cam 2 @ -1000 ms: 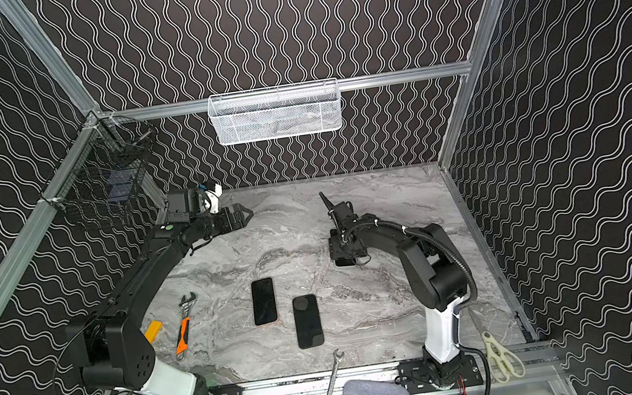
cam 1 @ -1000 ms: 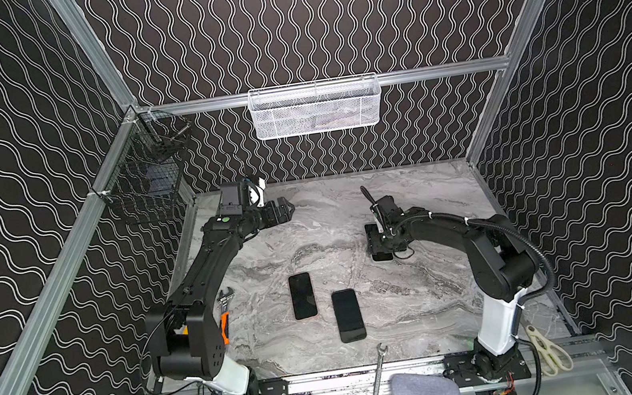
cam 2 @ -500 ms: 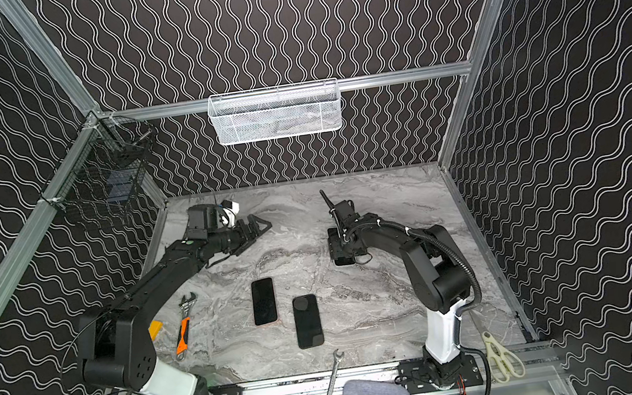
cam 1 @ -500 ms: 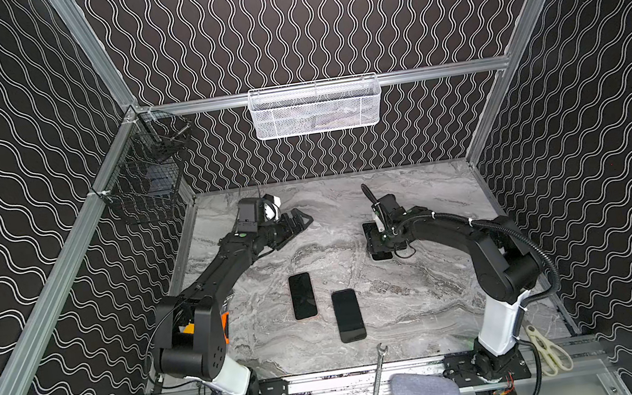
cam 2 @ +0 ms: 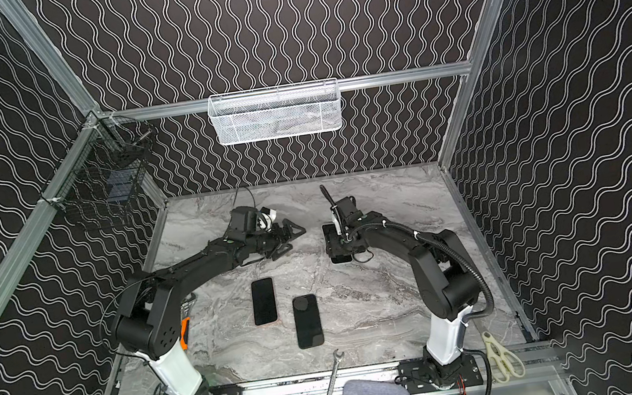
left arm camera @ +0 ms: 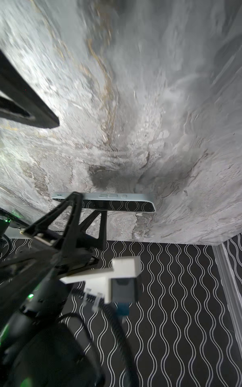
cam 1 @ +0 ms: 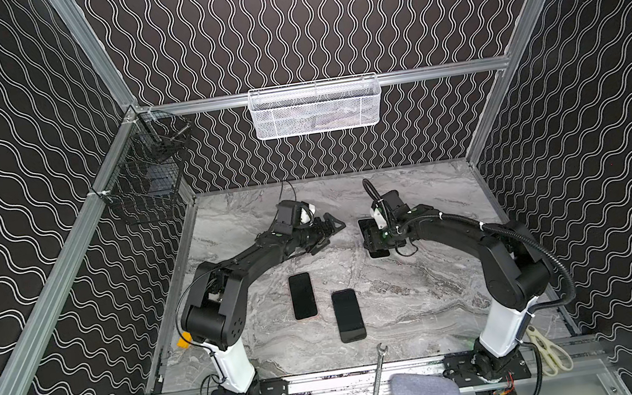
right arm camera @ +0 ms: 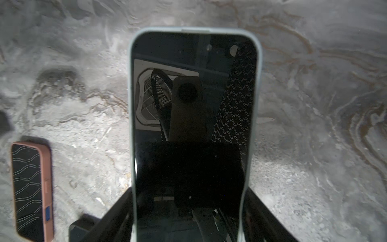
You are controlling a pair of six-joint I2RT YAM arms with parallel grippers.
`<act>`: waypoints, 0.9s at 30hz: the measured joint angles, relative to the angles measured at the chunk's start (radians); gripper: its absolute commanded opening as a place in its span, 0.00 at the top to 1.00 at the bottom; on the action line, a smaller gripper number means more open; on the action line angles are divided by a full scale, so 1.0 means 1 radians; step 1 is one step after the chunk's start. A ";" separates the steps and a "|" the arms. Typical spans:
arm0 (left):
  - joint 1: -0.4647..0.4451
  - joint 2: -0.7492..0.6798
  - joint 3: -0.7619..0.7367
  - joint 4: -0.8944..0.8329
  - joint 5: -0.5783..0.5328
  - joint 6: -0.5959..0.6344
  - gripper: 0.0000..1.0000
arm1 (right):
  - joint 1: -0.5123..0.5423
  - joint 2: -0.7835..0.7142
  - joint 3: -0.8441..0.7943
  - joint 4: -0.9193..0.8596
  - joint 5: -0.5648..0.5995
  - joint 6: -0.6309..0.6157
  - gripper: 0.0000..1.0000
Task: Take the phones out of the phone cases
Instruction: 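Grasp the cased phone's edge with the left gripper beside the right gripper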
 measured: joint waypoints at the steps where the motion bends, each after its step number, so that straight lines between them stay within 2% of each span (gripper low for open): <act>1: -0.008 0.012 0.010 0.007 0.000 -0.015 0.09 | 0.004 -0.006 0.000 0.000 -0.004 0.000 0.56; 11: -0.059 0.087 0.076 0.039 -0.004 -0.071 0.20 | 0.056 -0.052 0.010 -0.011 -0.015 0.000 0.56; 15: -0.070 0.098 0.081 0.049 -0.009 -0.074 0.27 | 0.071 -0.061 0.015 -0.014 -0.015 0.000 0.56; 21: -0.072 0.096 0.079 0.054 -0.031 -0.077 0.42 | 0.082 -0.068 0.019 -0.023 -0.016 0.000 0.56; 27: -0.072 0.089 0.069 0.066 -0.065 -0.077 0.47 | 0.091 -0.068 0.021 -0.027 -0.020 0.000 0.57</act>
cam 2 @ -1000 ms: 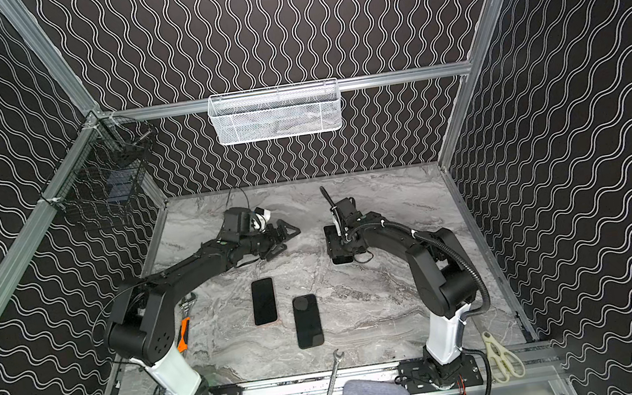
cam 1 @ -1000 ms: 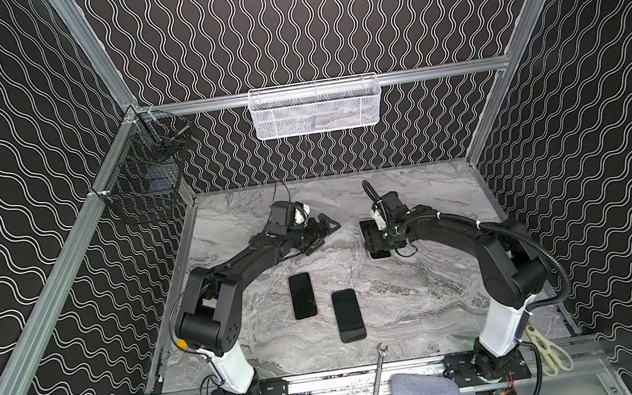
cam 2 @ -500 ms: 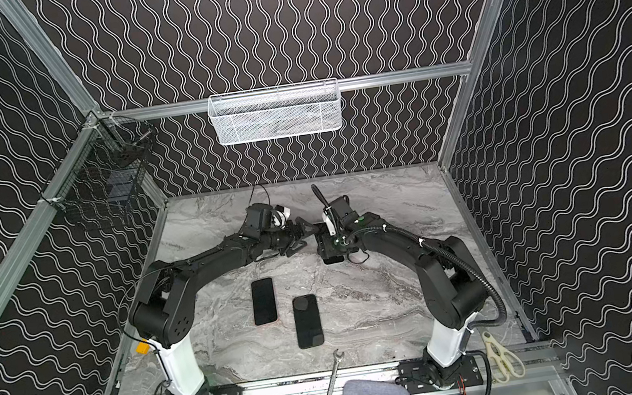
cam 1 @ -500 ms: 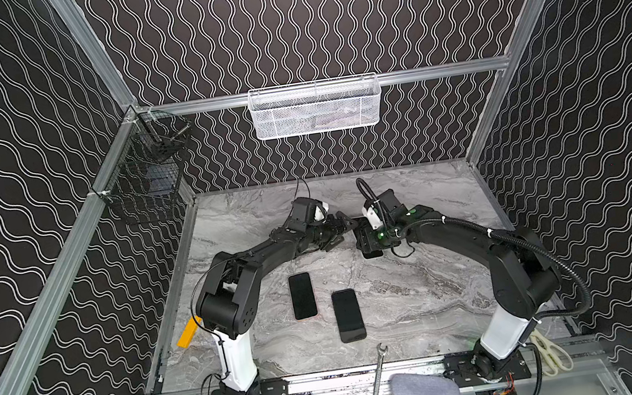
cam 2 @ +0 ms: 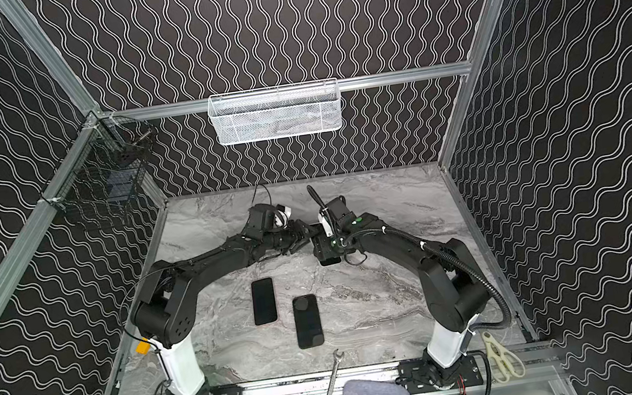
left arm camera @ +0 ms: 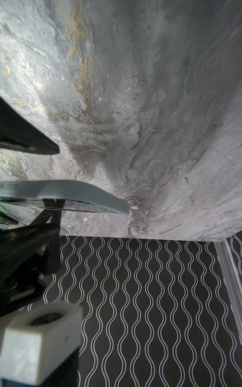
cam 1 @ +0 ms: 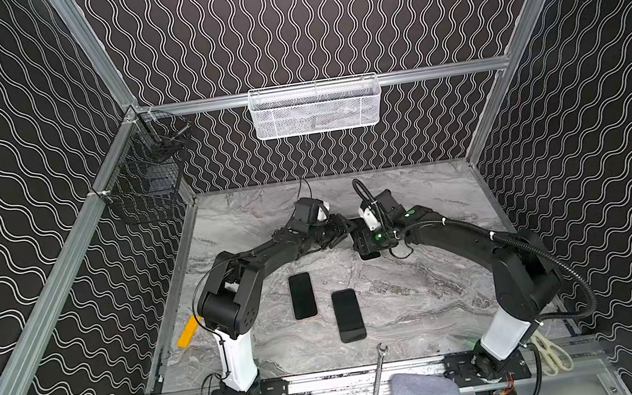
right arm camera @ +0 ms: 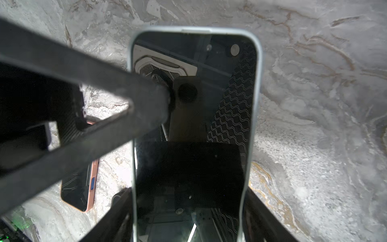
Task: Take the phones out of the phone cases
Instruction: 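Grasp the cased phone's edge with the left gripper beside the right gripper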
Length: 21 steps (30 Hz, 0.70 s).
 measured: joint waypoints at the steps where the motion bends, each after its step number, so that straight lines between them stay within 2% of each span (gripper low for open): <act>1: 0.000 0.000 -0.001 0.002 -0.002 0.000 0.47 | 0.002 0.000 0.000 0.000 -0.001 0.000 0.57; 5: 0.000 0.000 -0.002 0.014 -0.011 -0.004 0.58 | 0.006 -0.001 0.000 0.000 -0.008 0.000 0.57; 10: 0.000 0.000 -0.010 0.034 -0.025 -0.018 0.60 | 0.010 -0.003 0.000 0.000 -0.015 0.002 0.57; 16: 0.000 0.000 -0.020 0.061 -0.024 -0.020 0.67 | 0.016 -0.001 0.002 0.000 -0.022 0.003 0.57; 21: -0.002 0.000 -0.031 0.078 -0.026 -0.031 0.78 | 0.016 0.003 0.007 0.001 -0.024 0.003 0.57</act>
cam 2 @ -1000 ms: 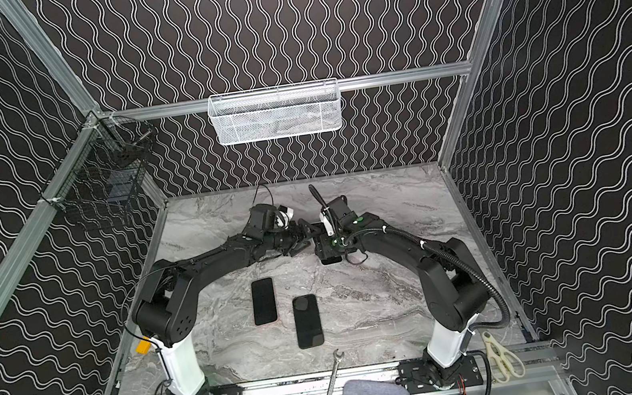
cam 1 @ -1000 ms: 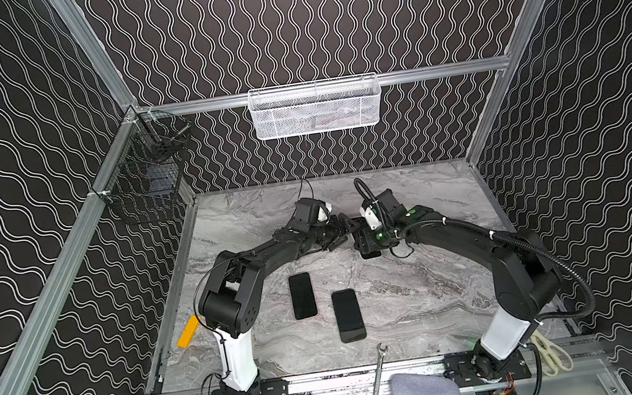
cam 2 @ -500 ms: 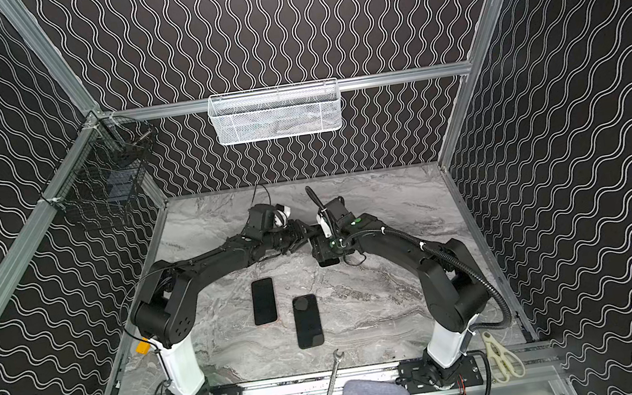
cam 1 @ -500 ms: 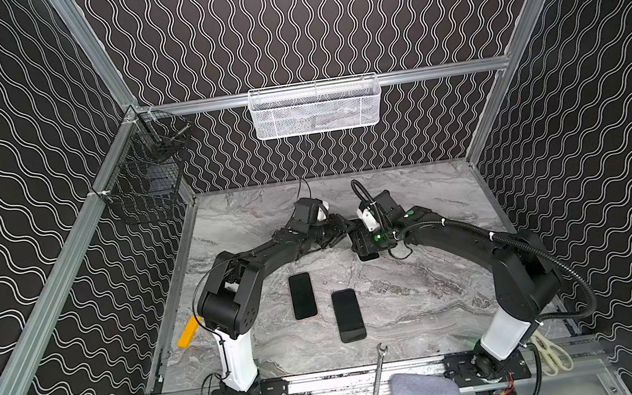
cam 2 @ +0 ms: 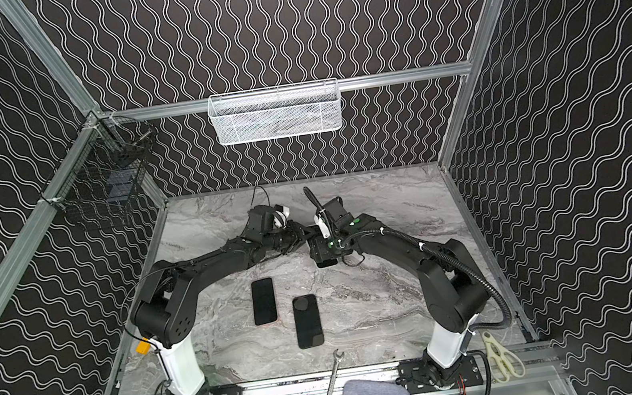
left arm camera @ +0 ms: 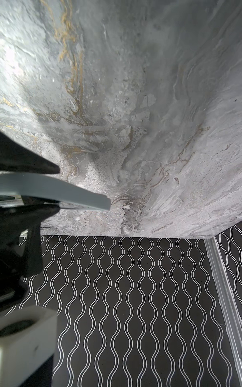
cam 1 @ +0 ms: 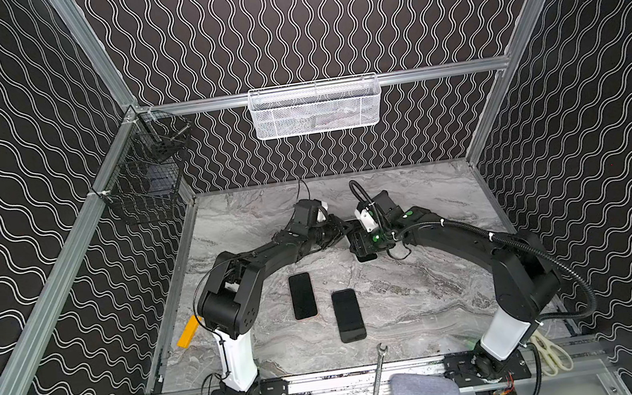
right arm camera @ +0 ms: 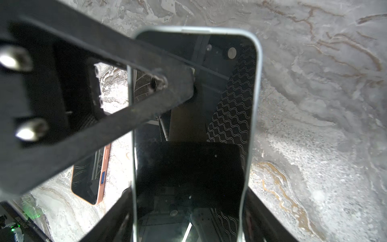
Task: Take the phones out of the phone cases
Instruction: 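Grasp the cased phone's edge with the left gripper beside the right gripper, then hold the phone with the left gripper while the right gripper releases and draws back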
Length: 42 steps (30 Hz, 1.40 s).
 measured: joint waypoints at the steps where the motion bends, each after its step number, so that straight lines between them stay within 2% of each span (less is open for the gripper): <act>1: 0.000 0.000 -0.001 0.006 -0.002 -0.012 0.80 | 0.000 0.001 0.000 0.000 0.000 0.000 0.57; 6: 0.002 0.000 -0.011 0.037 0.018 -0.011 0.94 | -0.003 0.001 0.000 0.000 -0.021 0.030 0.57; 10: 0.003 0.000 -0.016 0.051 0.023 -0.014 1.00 | -0.004 0.001 0.000 0.000 -0.022 0.034 0.56; 13: 0.003 0.000 -0.016 0.055 0.028 -0.014 1.00 | -0.004 0.001 0.000 0.000 -0.024 0.036 0.54; 21: 0.003 -0.004 -0.024 0.080 0.039 -0.018 1.00 | -0.004 -0.019 -0.015 0.012 -0.023 0.045 0.41; 31: 0.002 -0.021 -0.072 0.226 0.052 -0.072 1.00 | -0.004 -0.058 -0.020 0.020 0.013 0.024 0.11; 32: 0.001 -0.022 -0.077 0.241 0.053 -0.082 1.00 | -0.004 -0.066 -0.024 0.024 0.011 0.023 0.01; 42: 0.019 -0.045 -0.103 0.335 0.061 -0.134 1.00 | -0.039 -0.193 -0.019 0.039 -0.028 0.015 0.00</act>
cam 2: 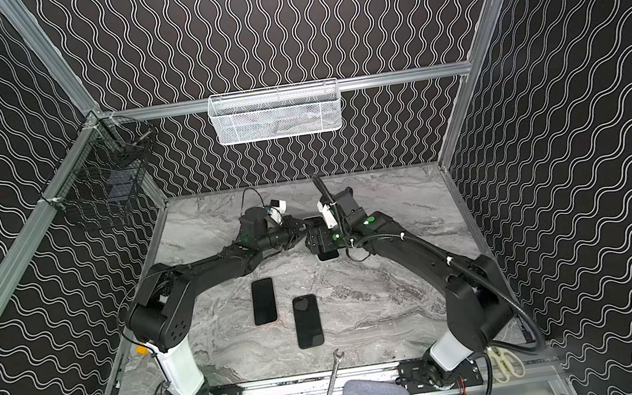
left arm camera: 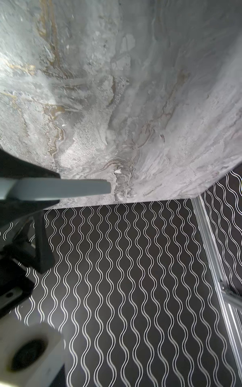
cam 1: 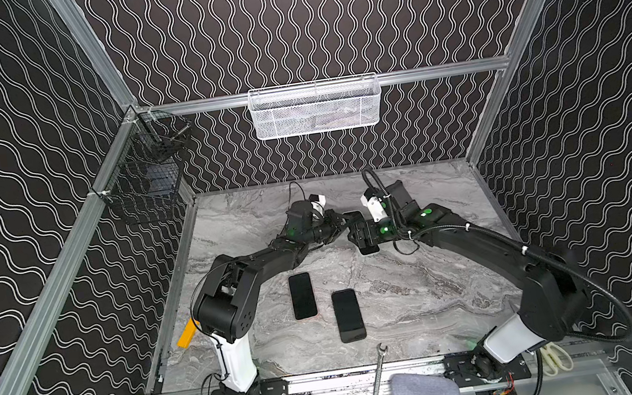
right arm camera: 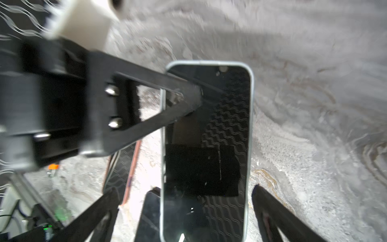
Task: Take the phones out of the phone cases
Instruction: 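Hold the phone with the left gripper while the right gripper releases and draws back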
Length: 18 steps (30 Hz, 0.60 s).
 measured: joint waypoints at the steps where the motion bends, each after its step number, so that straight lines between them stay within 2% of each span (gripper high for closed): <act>1: 0.004 -0.005 -0.005 0.014 0.001 -0.011 1.00 | -0.016 -0.022 -0.004 0.006 -0.002 0.004 0.00; 6: 0.038 -0.036 -0.045 0.117 0.004 -0.045 1.00 | -0.151 -0.158 -0.087 0.095 -0.098 0.045 0.00; 11: 0.074 -0.058 -0.080 0.275 0.003 -0.103 1.00 | -0.252 -0.327 -0.268 0.283 -0.166 0.129 0.00; 18: 0.087 -0.093 -0.086 0.402 -0.002 -0.146 1.00 | -0.303 -0.352 -0.344 0.455 -0.233 0.225 0.00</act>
